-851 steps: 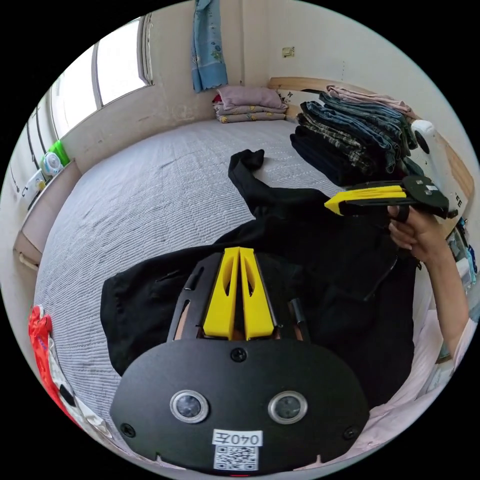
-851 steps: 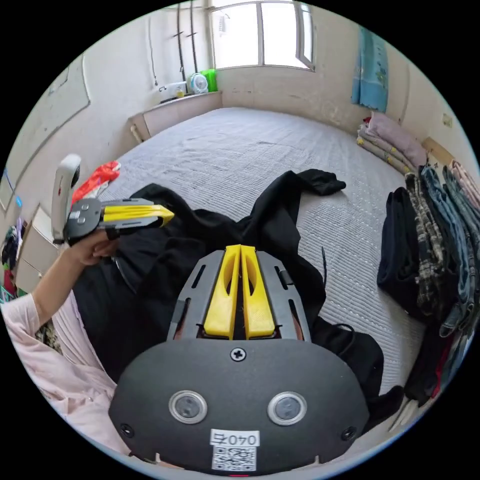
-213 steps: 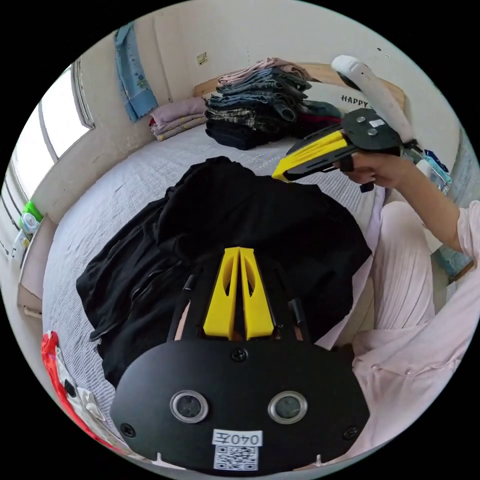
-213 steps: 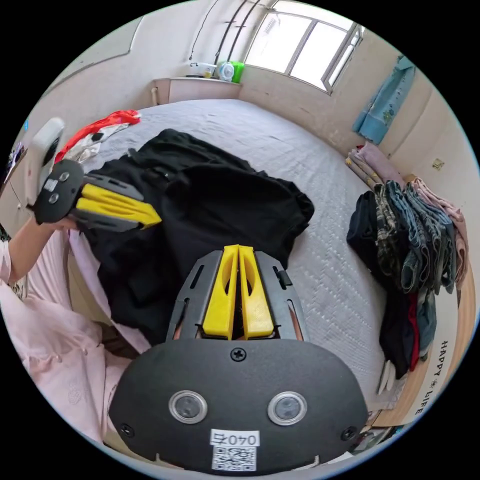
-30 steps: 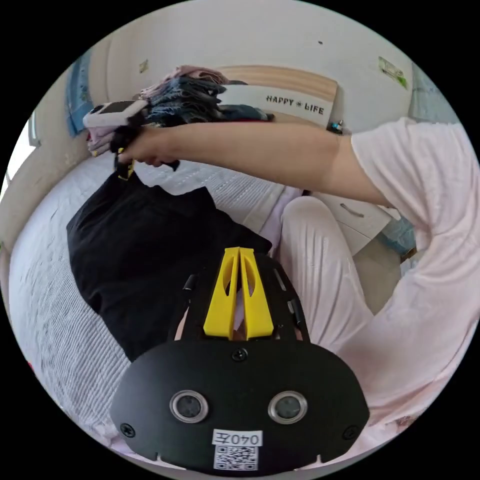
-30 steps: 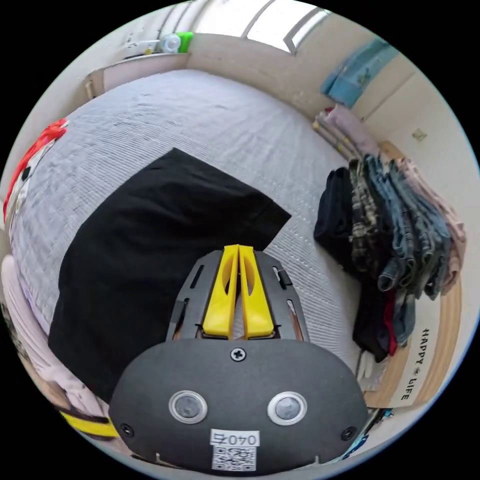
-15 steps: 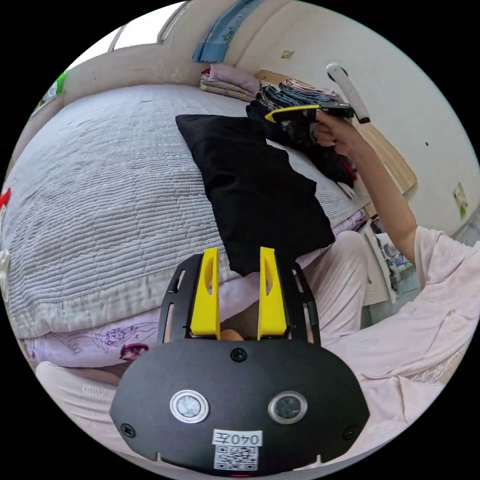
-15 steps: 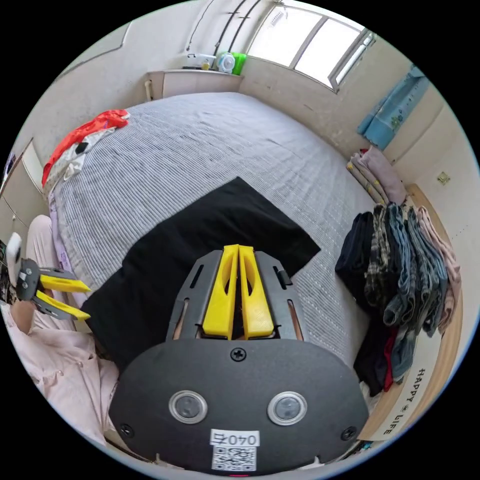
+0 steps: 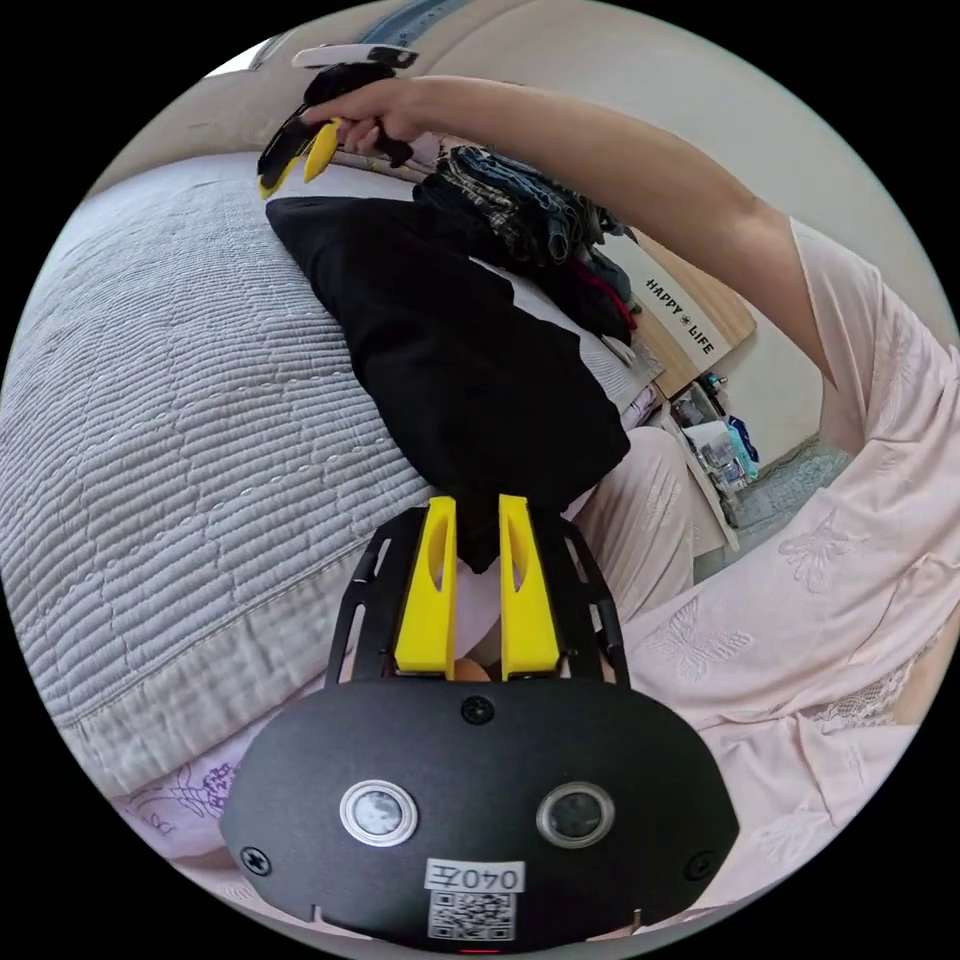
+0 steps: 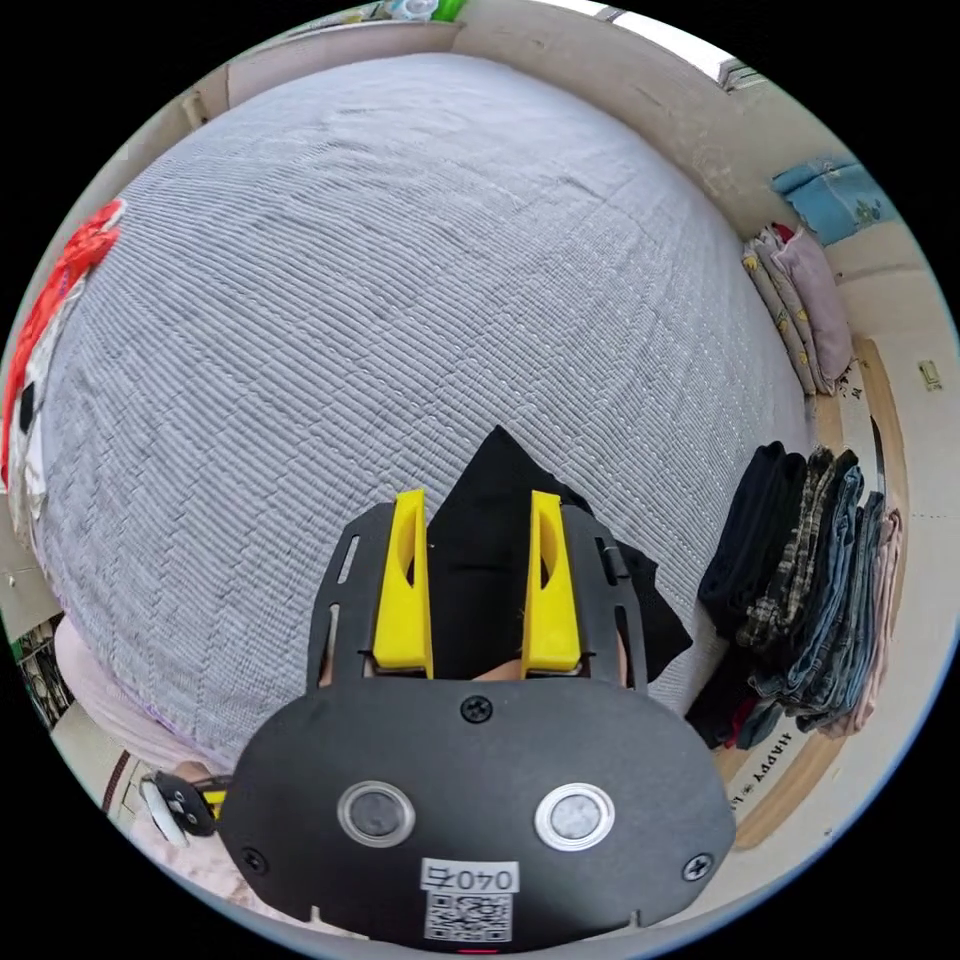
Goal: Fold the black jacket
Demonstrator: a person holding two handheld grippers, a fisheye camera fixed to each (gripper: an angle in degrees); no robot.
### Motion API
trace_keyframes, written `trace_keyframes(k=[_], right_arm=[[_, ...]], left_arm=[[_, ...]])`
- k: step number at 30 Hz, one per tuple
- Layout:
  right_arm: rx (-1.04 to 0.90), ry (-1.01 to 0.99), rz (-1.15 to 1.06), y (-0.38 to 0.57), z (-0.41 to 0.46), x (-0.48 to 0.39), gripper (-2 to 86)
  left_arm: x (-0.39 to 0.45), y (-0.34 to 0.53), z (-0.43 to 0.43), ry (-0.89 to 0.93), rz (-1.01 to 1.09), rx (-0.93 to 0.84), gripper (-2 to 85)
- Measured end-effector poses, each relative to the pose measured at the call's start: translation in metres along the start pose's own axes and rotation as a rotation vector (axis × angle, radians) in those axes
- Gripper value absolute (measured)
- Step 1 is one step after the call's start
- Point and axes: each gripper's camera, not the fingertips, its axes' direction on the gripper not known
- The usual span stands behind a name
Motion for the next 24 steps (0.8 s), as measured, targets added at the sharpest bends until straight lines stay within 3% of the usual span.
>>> trace_keyframes(k=[6, 10, 14, 16, 18, 20, 24], right_arm=[[-0.190, 0.241, -0.020, -0.029, 0.057, -0.037, 1.5], [-0.143, 0.210, 0.019, -0.022, 0.054, -0.038, -0.7], [-0.107, 0.076, 0.146, -0.009, 0.064, -0.026, -0.1], [-0.095, 0.094, 0.125, 0.004, 0.073, -0.034, 1.7], [-0.053, 0.147, 0.042, 0.022, 0.066, -0.045, 5.4], [0.122, 0.181, -0.028, 0.067, 0.025, -0.045, 8.2], [0.416, 0.157, -0.057, 0.189, -0.040, -0.024, 3.9]], left_arm=[[0.005, 0.007, -0.007, 0.012, 0.077, 0.037, -1.2], [0.034, 0.013, -0.012, -0.028, 0.309, 0.052, -1.2], [0.089, 0.026, 0.004, -0.249, 0.610, -0.025, -1.3], [0.091, 0.028, 0.013, -0.294, 0.599, -0.050, -1.2], [0.069, 0.024, -0.002, -0.189, 0.373, -0.012, -0.8], [0.058, 0.029, -0.024, -0.100, 0.287, 0.026, -0.7], [0.058, 0.048, -0.101, -0.017, 0.219, 0.321, -0.9]])
